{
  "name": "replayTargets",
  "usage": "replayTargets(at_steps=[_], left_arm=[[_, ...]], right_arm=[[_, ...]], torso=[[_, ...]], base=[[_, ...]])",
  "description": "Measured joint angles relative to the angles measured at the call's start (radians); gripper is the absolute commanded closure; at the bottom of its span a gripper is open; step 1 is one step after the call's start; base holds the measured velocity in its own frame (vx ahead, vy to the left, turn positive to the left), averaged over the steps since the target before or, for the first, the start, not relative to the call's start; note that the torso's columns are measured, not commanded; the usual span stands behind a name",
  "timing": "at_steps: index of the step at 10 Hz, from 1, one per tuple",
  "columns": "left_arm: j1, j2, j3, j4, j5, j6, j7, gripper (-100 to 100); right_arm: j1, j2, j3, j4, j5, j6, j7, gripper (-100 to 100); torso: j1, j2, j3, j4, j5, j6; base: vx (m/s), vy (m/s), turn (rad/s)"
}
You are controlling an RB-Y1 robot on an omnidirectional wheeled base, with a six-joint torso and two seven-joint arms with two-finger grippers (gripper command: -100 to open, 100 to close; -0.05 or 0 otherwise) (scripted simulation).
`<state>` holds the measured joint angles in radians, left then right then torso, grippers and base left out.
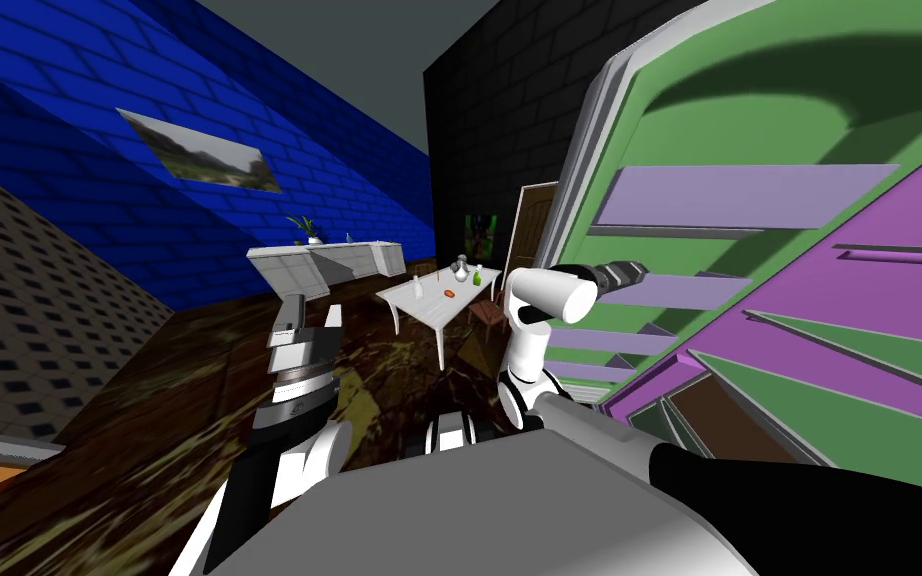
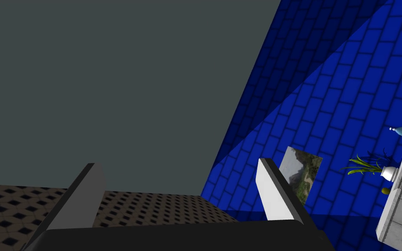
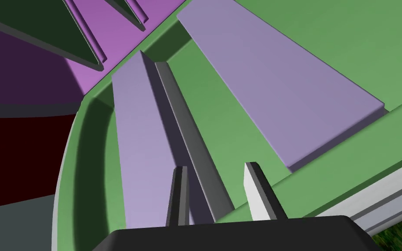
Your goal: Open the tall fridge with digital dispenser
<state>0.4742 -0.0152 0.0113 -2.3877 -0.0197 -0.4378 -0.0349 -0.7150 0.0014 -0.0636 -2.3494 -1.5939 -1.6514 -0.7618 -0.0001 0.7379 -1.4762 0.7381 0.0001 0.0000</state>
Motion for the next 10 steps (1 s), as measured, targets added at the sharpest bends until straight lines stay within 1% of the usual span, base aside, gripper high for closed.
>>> replayTargets(at_steps=[2, 6, 8, 9, 10], left_arm=[[0.0, 0.0, 0.0, 0.0, 0.0, 0.0, 0.0, 0], [0.0, 0.0, 0.0, 0.0, 0.0, 0.0, 0.0, 0], [0.0, 0.0, 0.0, 0.0, 0.0, 0.0, 0.0, 0], [0.0, 0.0, 0.0, 0.0, 0.0, 0.0, 0.0, 0], [0.0, 0.0, 0.0, 0.0, 0.0, 0.0, 0.0, 0]], right_arm=[[-0.054, -0.002, -0.013, 0.018, 0.004, -0.003, 0.034, -100], [-0.144, -0.004, -0.032, 0.046, 0.014, -0.007, 0.091, -100], [-0.197, -0.006, -0.045, 0.068, 0.018, -0.01, 0.119, -100], [-0.199, -0.006, -0.045, 0.069, 0.018, -0.011, 0.122, 0], [-0.199, -0.006, -0.045, 0.069, 0.018, -0.011, 0.122, 0]], torso=[[0.0, 0.0, 0.0, 0.0, 0.0, 0.0], [0.0, 0.0, 0.0, 0.0, 0.0, 0.0], [0.0, 0.0, 0.0, 0.0, 0.0, 0.0], [0.0, 0.0, 0.0, 0.0, 0.0, 0.0], [0.0, 0.0, 0.0, 0.0, 0.0, 0.0]], base=[[0.002, -0.007, -0.02], [0.002, -0.006, -0.019], [0.001, -0.003, -0.008], [0.0, 0.0, 0.0], [0.0, 0.0, 0.0]])
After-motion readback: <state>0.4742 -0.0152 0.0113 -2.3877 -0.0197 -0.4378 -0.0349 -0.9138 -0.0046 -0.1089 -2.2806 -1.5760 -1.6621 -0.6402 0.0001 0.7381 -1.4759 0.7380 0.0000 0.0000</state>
